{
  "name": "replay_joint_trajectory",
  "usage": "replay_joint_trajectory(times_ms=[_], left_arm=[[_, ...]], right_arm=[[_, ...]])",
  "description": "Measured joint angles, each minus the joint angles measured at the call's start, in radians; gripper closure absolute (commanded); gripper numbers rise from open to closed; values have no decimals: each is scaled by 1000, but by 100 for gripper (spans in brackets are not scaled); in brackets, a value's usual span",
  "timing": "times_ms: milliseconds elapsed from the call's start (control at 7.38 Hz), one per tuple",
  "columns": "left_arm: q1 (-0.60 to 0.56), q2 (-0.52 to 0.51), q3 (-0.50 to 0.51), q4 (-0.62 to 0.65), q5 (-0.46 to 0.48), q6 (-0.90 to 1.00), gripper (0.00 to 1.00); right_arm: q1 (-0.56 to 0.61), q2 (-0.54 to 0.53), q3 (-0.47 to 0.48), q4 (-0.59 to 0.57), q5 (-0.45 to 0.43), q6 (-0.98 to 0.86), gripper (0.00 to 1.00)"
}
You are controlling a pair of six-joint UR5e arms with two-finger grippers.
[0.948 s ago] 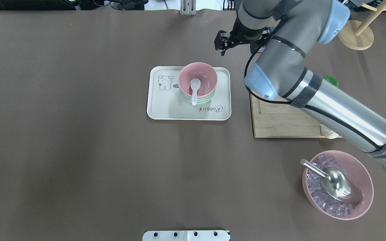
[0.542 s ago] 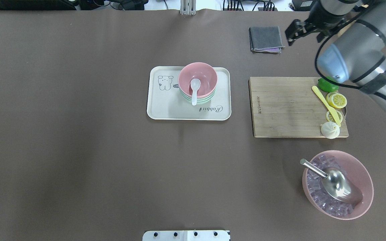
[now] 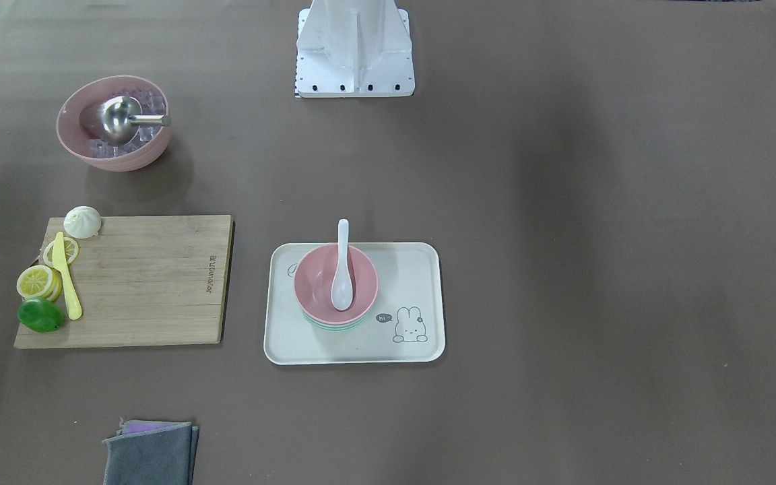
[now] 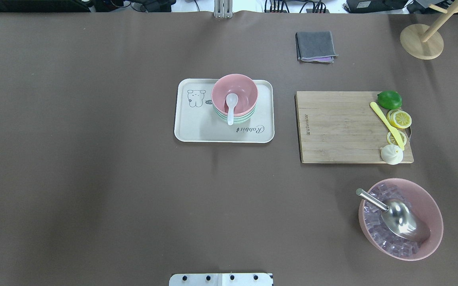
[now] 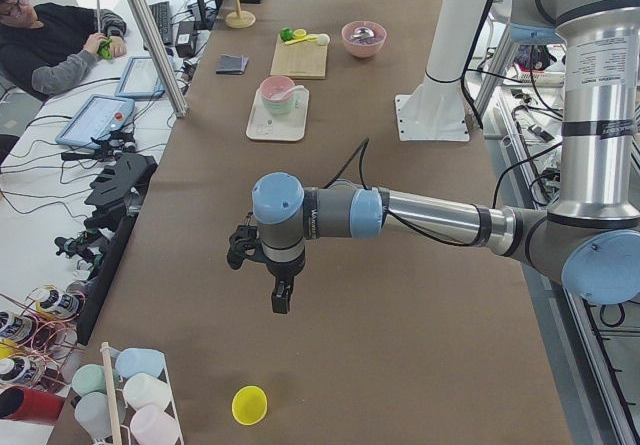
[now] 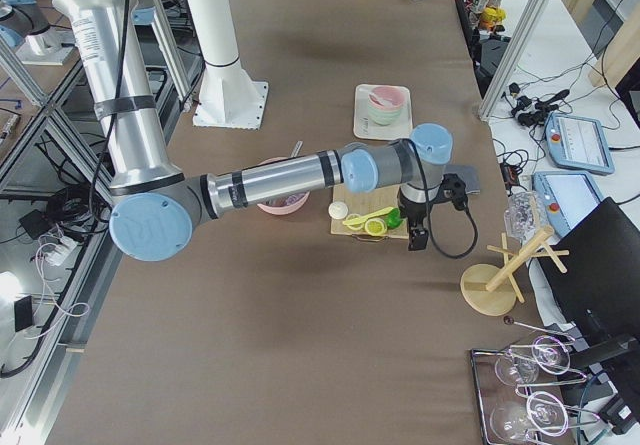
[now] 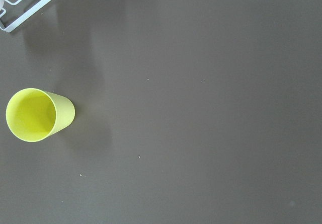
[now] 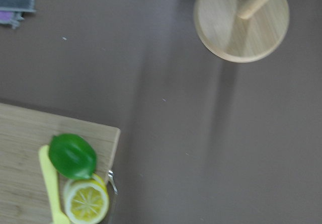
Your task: Stack pink bowl on green and place spoon
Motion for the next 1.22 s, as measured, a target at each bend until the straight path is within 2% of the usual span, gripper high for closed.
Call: replay_joint_trajectory(times_ms=[406, 948, 1219], left_arm=[[-1, -7, -21, -28, -9, 4, 1], [0, -14, -39, -34, -12, 6, 1], [2, -15, -15, -37, -12, 6, 1]], right_arm=[[74, -139, 29, 4, 25, -25, 0], [81, -184, 30, 73, 25, -18, 0], [81, -207, 32, 99, 26, -16, 0]])
